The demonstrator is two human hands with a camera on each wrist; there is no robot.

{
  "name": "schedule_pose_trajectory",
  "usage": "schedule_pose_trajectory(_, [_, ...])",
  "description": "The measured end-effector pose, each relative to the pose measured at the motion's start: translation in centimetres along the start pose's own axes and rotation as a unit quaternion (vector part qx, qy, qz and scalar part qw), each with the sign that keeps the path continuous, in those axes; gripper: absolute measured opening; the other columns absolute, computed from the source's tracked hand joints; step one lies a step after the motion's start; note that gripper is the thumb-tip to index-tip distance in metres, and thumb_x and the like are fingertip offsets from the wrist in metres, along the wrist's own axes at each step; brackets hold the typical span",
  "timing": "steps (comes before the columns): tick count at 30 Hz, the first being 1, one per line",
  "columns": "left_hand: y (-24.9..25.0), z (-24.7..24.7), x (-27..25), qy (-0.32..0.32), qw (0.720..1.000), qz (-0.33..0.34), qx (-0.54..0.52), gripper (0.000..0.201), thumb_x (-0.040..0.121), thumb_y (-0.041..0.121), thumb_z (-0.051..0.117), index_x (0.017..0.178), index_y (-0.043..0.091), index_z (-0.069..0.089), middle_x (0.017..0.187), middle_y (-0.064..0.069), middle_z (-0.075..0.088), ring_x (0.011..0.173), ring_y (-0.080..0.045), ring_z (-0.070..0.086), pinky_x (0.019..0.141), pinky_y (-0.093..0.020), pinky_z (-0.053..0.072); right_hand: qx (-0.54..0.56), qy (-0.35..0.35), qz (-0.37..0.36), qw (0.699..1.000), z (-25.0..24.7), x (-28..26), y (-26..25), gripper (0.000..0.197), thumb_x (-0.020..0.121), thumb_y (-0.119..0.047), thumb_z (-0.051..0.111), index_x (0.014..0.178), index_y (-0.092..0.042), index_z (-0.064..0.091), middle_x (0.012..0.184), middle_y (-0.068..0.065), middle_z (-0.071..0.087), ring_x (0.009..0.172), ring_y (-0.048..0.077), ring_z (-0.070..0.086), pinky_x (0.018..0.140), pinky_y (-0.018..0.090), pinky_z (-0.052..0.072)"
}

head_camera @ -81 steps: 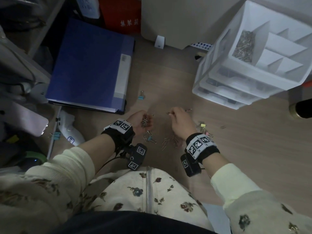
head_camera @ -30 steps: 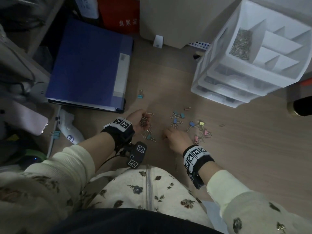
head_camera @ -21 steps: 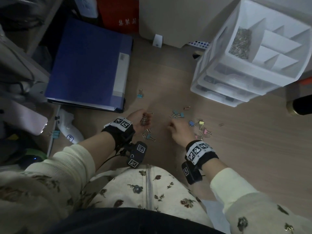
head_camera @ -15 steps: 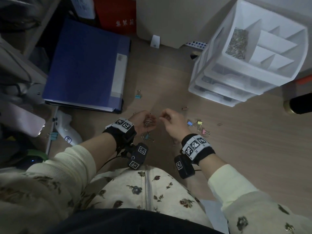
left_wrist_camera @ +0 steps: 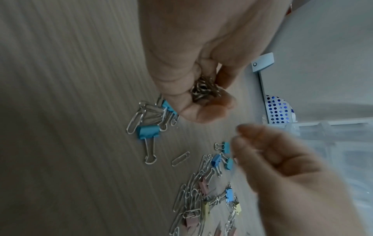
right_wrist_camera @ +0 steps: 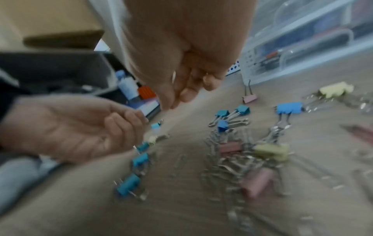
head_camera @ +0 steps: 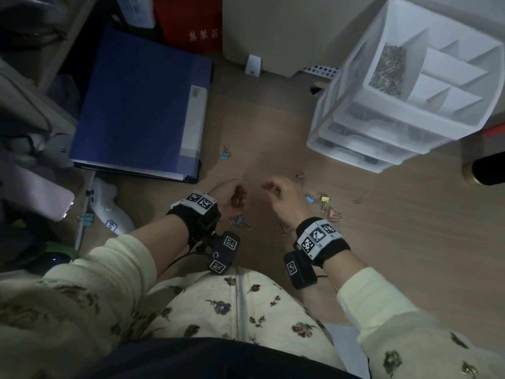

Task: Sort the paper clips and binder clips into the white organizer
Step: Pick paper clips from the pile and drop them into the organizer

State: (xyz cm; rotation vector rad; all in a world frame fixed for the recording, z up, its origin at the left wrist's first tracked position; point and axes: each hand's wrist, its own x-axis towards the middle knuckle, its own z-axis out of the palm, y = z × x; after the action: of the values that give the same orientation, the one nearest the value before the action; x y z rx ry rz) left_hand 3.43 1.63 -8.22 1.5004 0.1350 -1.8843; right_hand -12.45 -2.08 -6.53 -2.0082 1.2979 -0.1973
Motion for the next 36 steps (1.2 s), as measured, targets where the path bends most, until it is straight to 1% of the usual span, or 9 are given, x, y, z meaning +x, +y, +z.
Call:
schedule_pose_trajectory(2, [0.1, -0.1, 0.0, 0.023, 1.0, 0.0, 0.009, 0.029, 0.094, 0.023, 0.049, 0.067, 0.013, 0.053, 0.049, 0.002, 0.05, 0.038, -0.007, 0.044, 0.04, -0.014, 0.04, -0.129, -0.086, -0.003, 0.988, 0.3, -0.3, 1.0, 0.029, 0.088, -0.006, 0.055, 0.115, -0.014, 0.062, 0.116, 0.006, 0.06, 0.11, 0.022, 0.053, 0.091, 0.031, 0.043])
schedule_pose_trajectory(4, [0.2, -0.1, 0.0, 0.035, 0.999, 0.006, 0.014, 0.029, 0.095, 0.024, 0.047, 0.068, 0.013, 0.053, 0.052, 0.002, 0.048, 0.041, -0.008, 0.041, 0.042, -0.017, 0.037, -0.222, -0.148, -0.018, 0.963, 0.7, -0.8, 1.7, 0.041, 0.084, -0.003, 0.053, 0.123, -0.016, 0.056, 0.122, 0.006, 0.055, 0.115, 0.027, 0.049, 0.092, 0.039, 0.043])
schedule_pose_trajectory(9, [0.2, -0.1, 0.0, 0.046, 0.999, 0.014, 0.023, 0.031, 0.097, 0.025, 0.042, 0.071, 0.012, 0.053, 0.061, 0.001, 0.045, 0.051, -0.009, 0.038, 0.045, -0.018, 0.035, -0.251, -0.153, -0.035, 0.955, 1.9, -1.6, 2.5, 0.033, 0.084, -0.006, 0.051, 0.113, -0.019, 0.059, 0.114, 0.002, 0.057, 0.106, 0.03, 0.053, 0.077, 0.036, 0.044])
schedule_pose_trajectory(17, [0.2, 0.3, -0.1, 0.041, 0.999, 0.021, 0.003, 0.028, 0.096, 0.02, 0.042, 0.073, 0.01, 0.053, 0.055, 0.001, 0.049, 0.051, -0.009, 0.04, 0.041, -0.017, 0.038, -0.308, -0.176, -0.051, 0.934, 1.9, -1.8, 2.0, 0.031, 0.082, -0.004, 0.05, 0.112, -0.01, 0.056, 0.116, 0.007, 0.054, 0.107, 0.031, 0.052, 0.079, 0.037, 0.041])
schedule_pose_trajectory(20, [0.2, 0.2, 0.1, 0.03, 0.999, 0.028, -0.002, 0.027, 0.096, 0.017, 0.043, 0.074, 0.008, 0.055, 0.05, 0.002, 0.054, 0.053, -0.009, 0.044, 0.044, -0.018, 0.043, -0.262, -0.137, -0.014, 0.955, 1.4, -1.6, 1.7, 0.024, 0.086, -0.006, 0.049, 0.109, -0.008, 0.055, 0.113, 0.01, 0.057, 0.105, 0.031, 0.054, 0.078, 0.039, 0.043])
schedule_pose_trajectory(24, [-0.1, 0.1, 0.3, 0.017, 0.999, 0.036, 0.014, 0.025, 0.097, 0.017, 0.041, 0.081, 0.006, 0.057, 0.072, -0.004, 0.055, 0.064, -0.013, 0.052, 0.06, -0.025, 0.049, -0.144, -0.045, 0.02, 0.988, 0.8, -0.8, 0.7, 0.014, 0.095, -0.018, 0.046, 0.098, -0.008, 0.055, 0.098, 0.013, 0.063, 0.091, 0.032, 0.057, 0.076, 0.042, 0.046])
schedule_pose_trajectory(29, [-0.1, 0.3, 0.2, -0.012, 0.999, 0.032, -0.014, 0.022, 0.093, 0.012, 0.043, 0.107, 0.002, 0.057, 0.086, -0.011, 0.061, 0.075, -0.018, 0.06, 0.061, -0.03, 0.056, -0.068, -0.025, -0.038, 0.997, 0.8, -0.5, -1.8, 0.016, 0.096, -0.022, 0.05, 0.104, -0.014, 0.061, 0.101, 0.005, 0.064, 0.093, 0.021, 0.058, 0.078, 0.034, 0.046])
schedule_pose_trajectory(34, [0.1, -0.1, 0.1, -0.043, 0.998, 0.037, -0.009, 0.019, 0.095, 0.014, 0.044, 0.1, 0.003, 0.059, 0.085, -0.01, 0.063, 0.077, -0.019, 0.061, 0.065, -0.03, 0.057, -0.044, -0.011, -0.078, 0.996, 1.2, -0.6, -2.5, 0.019, 0.096, -0.022, 0.05, 0.109, -0.015, 0.063, 0.103, 0.002, 0.063, 0.094, 0.018, 0.057, 0.074, 0.029, 0.042])
schedule_pose_trajectory(36, [0.2, -0.3, 0.0, -0.02, 0.999, 0.038, -0.005, 0.018, 0.094, 0.015, 0.045, 0.088, 0.006, 0.059, 0.074, -0.006, 0.057, 0.063, -0.015, 0.055, 0.054, -0.024, 0.052, -0.034, 0.025, -0.074, 0.996, 1.2, -0.5, -1.9, 0.016, 0.095, -0.019, 0.052, 0.107, -0.014, 0.062, 0.102, 0.001, 0.063, 0.09, 0.016, 0.057, 0.071, 0.026, 0.039])
